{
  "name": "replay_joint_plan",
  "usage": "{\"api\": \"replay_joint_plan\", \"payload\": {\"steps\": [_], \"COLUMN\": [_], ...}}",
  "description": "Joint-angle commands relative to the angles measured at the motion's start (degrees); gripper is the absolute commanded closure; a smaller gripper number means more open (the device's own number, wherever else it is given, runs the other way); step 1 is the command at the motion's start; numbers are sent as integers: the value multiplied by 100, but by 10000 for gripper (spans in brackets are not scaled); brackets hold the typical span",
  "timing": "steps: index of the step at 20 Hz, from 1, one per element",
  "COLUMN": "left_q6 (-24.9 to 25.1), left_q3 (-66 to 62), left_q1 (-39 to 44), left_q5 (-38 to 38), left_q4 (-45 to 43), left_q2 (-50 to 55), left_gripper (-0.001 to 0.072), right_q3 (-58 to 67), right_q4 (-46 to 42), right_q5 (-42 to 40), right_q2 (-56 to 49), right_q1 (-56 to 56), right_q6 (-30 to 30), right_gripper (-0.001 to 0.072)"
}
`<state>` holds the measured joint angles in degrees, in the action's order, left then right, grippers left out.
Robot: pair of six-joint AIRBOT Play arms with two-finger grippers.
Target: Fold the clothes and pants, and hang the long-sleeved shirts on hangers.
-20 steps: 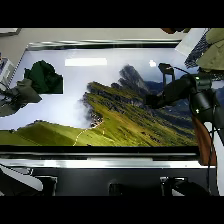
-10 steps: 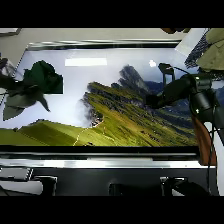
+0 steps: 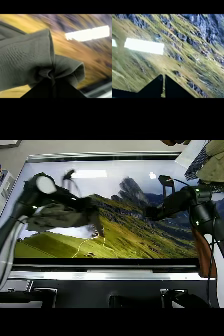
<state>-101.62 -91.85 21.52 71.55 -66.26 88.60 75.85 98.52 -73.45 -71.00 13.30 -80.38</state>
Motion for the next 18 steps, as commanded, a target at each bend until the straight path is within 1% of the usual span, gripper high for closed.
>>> {"api": "replay_joint_plan", "payload": {"steps": [1, 5, 7, 9, 10, 11, 12, 13, 14, 15, 16, 17, 18], "left_q6": [-516, -514, -514, -461, -374, -225, -57, 72, 136, 131, 63, -68, -79], "left_q3": [7, 7, 7, 4, 4, 4, 0, 0, -17, -120, -258, -367, -417], "left_q1": [1130, 1928, 2155, 2262, 2251, 2203, 2127, 2004, 1847, 1587, 1276, 903, 544], "left_q5": [-525, -1735, -2127, -2302, -2302, -2302, -2315, -2299, -2260, -1965, -1550, -1097, -680], "left_q4": [138, 861, 1097, 1121, 1121, 1119, 1119, 1119, 1119, 1099, 1102, 1102, 1097], "left_q2": [221, 686, 922, 1091, 1145, 1161, 1156, 1141, 1121, 1106, 1106, 1091, 1040], "left_gripper": [697, 695, 695, 690, 646, 429, 146, 36, 37, 37, 40, 40, 40], "right_q3": [7, 7, 7, 7, 7, 7, 7, 7, 7, 7, 7, 9, 9], "right_q4": [0, 0, 0, 2, 0, 2, 13, 33, 33, 37, 52, 85, 24], "right_q5": [0, 4, 26, 92, 166, 214, 273, 319, 323, 328, 319, 291, 247], "right_q2": [4, 4, 4, 4, 4, 4, 4, 4, 4, 4, 4, 13, 31], "right_q1": [7, 7, 7, 7, 7, 7, 7, 7, 7, 7, 7, 4, 4], "right_q6": [2, 2, 2, 2, 2, 2, 4, 4, 17, 223, 378, 356, 216], "right_gripper": [640, 640, 640, 641, 640, 641, 641, 641, 641, 641, 640, 640, 640]}}
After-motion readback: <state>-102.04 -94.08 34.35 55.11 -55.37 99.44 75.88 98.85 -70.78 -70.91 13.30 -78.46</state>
